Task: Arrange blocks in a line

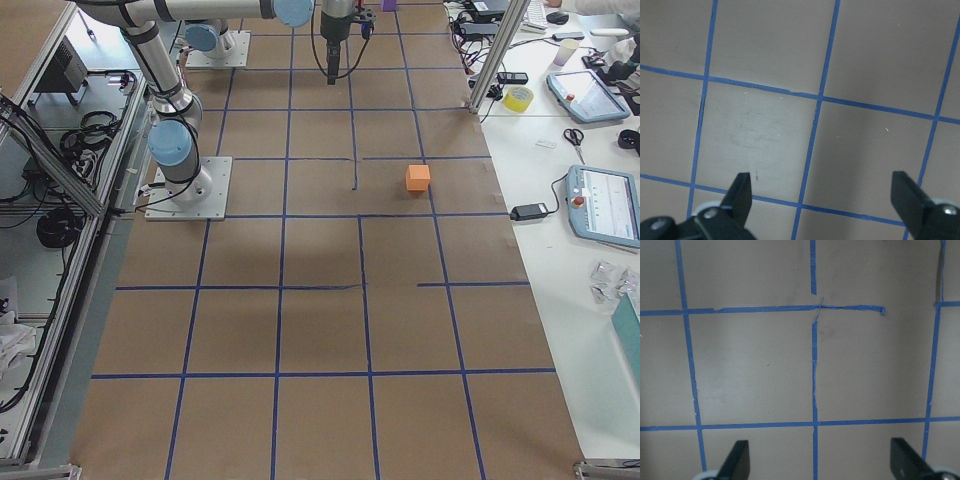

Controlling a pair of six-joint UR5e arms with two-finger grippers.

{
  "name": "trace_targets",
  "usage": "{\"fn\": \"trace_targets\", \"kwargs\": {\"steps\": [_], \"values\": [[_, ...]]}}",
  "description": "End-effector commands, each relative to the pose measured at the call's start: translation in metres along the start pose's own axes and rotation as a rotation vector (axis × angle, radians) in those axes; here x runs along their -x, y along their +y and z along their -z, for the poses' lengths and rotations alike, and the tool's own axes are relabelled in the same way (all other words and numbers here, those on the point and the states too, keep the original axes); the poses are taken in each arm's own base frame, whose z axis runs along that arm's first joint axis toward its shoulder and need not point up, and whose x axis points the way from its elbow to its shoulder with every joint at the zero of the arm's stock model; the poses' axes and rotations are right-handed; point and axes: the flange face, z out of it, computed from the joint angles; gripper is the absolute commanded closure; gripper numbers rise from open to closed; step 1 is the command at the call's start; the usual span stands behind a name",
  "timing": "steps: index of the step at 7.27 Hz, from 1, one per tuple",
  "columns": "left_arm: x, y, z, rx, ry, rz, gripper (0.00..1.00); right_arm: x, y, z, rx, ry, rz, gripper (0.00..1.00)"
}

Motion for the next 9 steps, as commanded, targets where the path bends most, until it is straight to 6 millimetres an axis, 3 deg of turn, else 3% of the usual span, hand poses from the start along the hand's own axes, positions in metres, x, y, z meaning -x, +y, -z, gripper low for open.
{"fn": "trace_targets", "kwargs": {"steps": [1, 5, 6, 7, 9], "values": [[0.0, 0.0, 0.0, 0.0, 0.0, 0.0, 0.0, 0.0, -0.003, -0.001, -0.007, 0.0, 0.0, 0.0], [0.0, 0.0, -0.001, 0.002, 0.0, 0.0, 0.0, 0.0, -0.022, -0.012, -0.031, 0.0, 0.0, 0.0], [0.0, 0.0, -0.001, 0.002, 0.0, 0.0, 0.0, -0.006, -0.019, -0.005, -0.045, 0.011, -0.01, 0.0], [0.0, 0.001, -0.001, 0.002, 0.0, 0.0, 0.0, -0.008, -0.011, 0.016, -0.087, 0.028, -0.011, 0.0], [0.0, 0.0, 0.0, 0.0, 0.002, 0.0, 0.0, -0.009, -0.007, 0.019, -0.094, 0.034, 0.005, 0.0]]}}
